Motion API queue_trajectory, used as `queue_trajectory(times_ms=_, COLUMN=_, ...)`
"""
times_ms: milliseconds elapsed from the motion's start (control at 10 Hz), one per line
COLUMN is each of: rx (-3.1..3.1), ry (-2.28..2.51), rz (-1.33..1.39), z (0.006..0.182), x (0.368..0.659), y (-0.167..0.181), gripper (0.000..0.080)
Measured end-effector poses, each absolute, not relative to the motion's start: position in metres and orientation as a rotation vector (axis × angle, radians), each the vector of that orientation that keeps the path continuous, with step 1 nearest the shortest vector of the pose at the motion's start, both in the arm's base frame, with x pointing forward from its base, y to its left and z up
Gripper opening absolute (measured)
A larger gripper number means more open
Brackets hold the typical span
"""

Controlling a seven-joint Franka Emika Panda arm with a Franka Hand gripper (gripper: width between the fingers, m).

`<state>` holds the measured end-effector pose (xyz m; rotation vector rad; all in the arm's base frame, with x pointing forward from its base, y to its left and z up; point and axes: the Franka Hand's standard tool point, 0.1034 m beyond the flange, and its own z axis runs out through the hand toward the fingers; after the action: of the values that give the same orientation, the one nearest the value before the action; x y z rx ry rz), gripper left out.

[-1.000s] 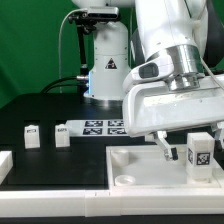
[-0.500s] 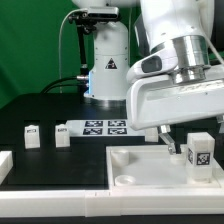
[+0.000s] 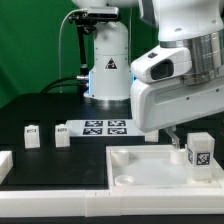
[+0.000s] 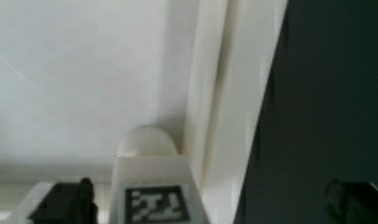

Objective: Assemble one leg

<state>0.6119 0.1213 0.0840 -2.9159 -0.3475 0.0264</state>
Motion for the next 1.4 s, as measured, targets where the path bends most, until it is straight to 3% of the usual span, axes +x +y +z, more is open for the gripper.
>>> queue_trajectory(times_ms=600, rx=-2.961, ry=-0.133, rz=-0.045, z=0.081, x=0.619, y=0.112, gripper=0.0649)
queue_trajectory(times_ms=1200, rx=-2.963, ry=-0.056, rz=-0.05, z=0.077, x=0.617, y=0.124, gripper=0.0649)
queue_trajectory(times_ms=1400, rx=-2.963, ry=-0.059, rz=-0.049, z=0.077, x=0.617, y=0.124, gripper=0.0384)
